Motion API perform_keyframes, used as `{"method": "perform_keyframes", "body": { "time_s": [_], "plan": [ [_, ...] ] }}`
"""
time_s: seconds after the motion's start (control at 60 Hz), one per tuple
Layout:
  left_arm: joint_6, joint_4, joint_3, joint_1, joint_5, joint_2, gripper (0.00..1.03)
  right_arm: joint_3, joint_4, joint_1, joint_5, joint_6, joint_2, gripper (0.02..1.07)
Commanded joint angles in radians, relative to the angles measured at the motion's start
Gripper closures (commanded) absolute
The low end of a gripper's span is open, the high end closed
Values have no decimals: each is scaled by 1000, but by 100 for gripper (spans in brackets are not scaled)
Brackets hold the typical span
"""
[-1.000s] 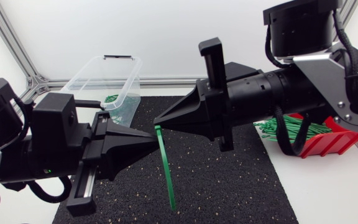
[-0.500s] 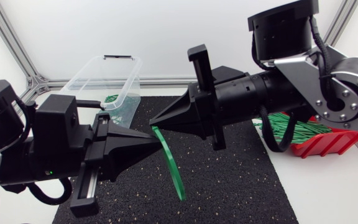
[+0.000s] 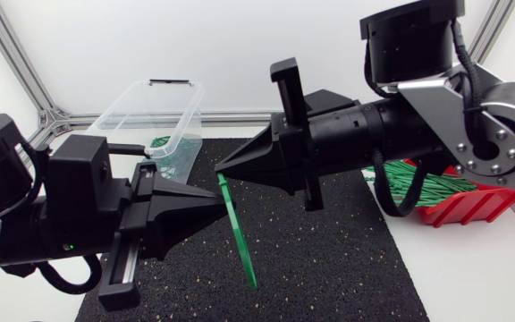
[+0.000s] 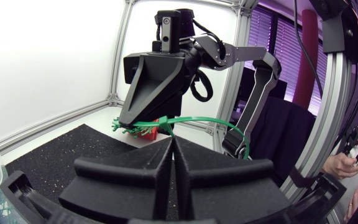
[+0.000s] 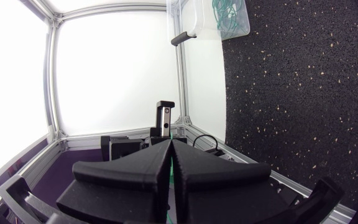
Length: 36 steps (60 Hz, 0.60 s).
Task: Take a green cable tie from the red box, thread the tail through the head to close it, then place it in the transparent bin on the left.
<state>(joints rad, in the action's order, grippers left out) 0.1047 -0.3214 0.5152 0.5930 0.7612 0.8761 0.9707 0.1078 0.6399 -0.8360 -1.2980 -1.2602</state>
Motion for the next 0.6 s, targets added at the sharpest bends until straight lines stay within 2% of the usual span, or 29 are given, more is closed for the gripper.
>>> {"method": "perform_keyframes", "body": {
  "time_s": [0.0, 0.05, 0.167, 0.217, 0.267, 0.417, 0.583],
  "plan": [
    [-3, 25, 16, -9, 59, 17, 100, 0, -2, -9, 35, -30, 7, 98],
    [0, 31, 25, -19, 69, 26, 100, -3, -3, -17, 35, -27, 10, 88],
    [16, 31, 34, -35, 89, 35, 100, -7, -3, -49, 55, -23, 15, 86],
    [21, 31, 39, -38, 93, 38, 100, -10, -5, -59, 55, -17, 19, 73],
    [26, 33, 43, -48, 99, 40, 100, -15, -5, -69, 58, -9, 27, 66],
    [49, 39, 66, -81, 130, 49, 100, -15, -5, -101, 109, 29, 42, 66],
    [55, 100, 124, -113, 141, 69, 100, -13, 30, -151, 199, 135, 41, 66]
  ]
}}
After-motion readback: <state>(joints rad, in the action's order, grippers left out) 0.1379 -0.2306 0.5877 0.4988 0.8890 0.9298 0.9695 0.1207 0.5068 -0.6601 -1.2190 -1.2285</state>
